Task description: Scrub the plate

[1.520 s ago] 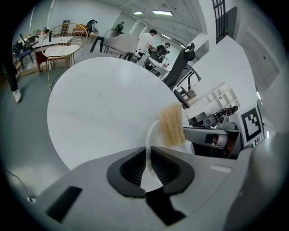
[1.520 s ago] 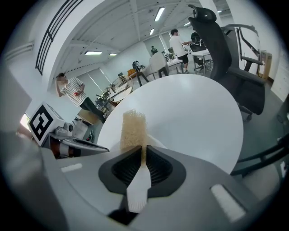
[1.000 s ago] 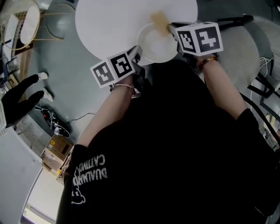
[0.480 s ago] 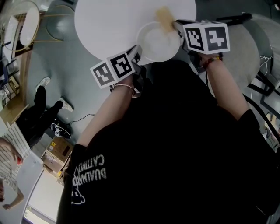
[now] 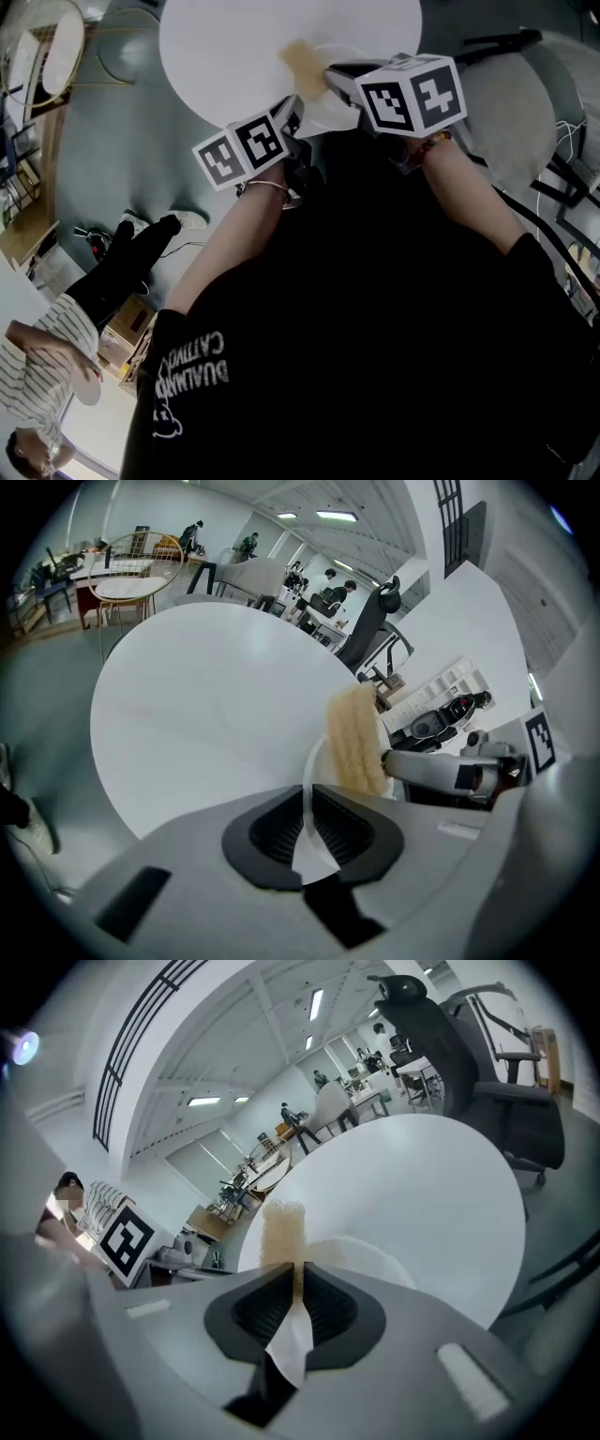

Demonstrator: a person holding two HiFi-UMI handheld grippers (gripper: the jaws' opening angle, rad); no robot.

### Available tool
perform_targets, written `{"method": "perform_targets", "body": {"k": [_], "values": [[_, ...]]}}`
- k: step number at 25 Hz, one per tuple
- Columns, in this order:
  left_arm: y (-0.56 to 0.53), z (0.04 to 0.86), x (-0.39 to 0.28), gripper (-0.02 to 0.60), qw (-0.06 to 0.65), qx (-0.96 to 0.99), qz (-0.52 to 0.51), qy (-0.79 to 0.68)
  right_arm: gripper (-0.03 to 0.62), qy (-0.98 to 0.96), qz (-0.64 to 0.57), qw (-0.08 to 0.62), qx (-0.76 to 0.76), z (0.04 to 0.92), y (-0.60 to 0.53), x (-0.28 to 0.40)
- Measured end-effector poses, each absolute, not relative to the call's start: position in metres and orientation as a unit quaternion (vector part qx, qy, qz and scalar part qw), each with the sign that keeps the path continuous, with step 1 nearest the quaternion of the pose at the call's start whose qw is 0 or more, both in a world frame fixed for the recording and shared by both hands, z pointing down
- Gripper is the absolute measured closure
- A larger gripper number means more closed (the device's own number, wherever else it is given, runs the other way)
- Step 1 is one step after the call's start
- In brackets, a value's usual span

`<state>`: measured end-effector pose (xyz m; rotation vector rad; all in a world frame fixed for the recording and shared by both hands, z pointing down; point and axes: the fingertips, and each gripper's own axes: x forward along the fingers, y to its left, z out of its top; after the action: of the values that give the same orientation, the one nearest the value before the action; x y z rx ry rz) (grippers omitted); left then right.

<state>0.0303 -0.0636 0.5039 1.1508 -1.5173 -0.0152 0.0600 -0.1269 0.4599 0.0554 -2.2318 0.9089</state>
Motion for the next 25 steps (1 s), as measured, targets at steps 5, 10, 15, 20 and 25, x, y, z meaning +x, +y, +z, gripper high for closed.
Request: {"method": "perform_targets", "body": {"k": [5,10,15,20,25], "values": [[-0.062,0.504,0.028,0.550,0.581,0.487,-0.011,-0.652,0.555,-0.851,0.345,0.395,-0.006,0.470,-0.101,0.058],[-0.063,0.505,0.033,0.550,0.579,0.492,-0.008,-0.651,0.556,-0.844,0.327,0.425,0.005,0.483,-0.102,0.069],[-0.064,0.504,0.036,0.551,0.581,0.492,-0.011,-0.649,0.556,-0.843,0.327,0.426,0.030,0.487,-0.116,0.078],[-0.070,0.504,0.036,0.551,0.585,0.490,-0.010,-0.646,0.556,-0.844,0.331,0.419,0.057,0.486,-0.140,0.085],[-0.073,0.504,0.043,0.551,0.587,0.491,-0.001,-0.643,0.556,-0.845,0.334,0.408,0.087,0.487,-0.161,0.101]]}}
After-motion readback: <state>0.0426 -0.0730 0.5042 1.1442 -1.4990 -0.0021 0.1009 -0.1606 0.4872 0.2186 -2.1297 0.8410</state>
